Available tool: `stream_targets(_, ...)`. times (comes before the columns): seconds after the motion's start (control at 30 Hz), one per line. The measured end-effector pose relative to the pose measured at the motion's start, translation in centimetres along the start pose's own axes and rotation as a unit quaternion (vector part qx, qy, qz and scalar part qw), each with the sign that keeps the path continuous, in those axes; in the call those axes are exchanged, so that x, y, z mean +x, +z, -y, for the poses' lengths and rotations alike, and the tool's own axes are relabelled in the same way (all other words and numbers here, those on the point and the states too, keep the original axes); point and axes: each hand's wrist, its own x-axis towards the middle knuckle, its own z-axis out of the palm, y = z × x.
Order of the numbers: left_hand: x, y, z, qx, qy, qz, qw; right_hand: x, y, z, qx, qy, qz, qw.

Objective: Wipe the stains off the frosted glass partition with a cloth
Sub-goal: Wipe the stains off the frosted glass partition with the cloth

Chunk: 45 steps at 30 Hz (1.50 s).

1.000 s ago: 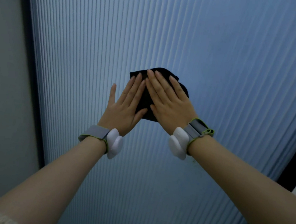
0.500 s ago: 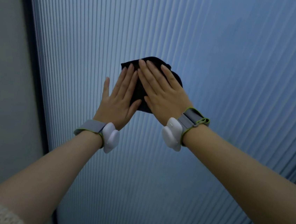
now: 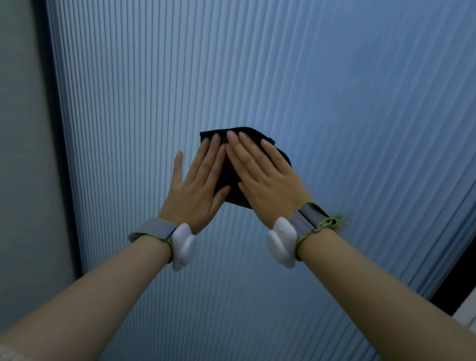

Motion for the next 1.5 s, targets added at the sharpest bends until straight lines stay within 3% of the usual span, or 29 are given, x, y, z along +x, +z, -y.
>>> stream_targets(0.83, 4.0, -1.8, -17.2, 0.023, 0.17, -0.075, 0.982, -15.3, -2.1, -11.6, -0.03, 0.117, 0.032, 0.992)
stream_targets(1.5, 0.7, 0.1, -16.1, 0.034, 0.202, -0.065, 0.977, -17.9, -0.1, -7.1, 0.008, 0.142, 0.027, 0.989)
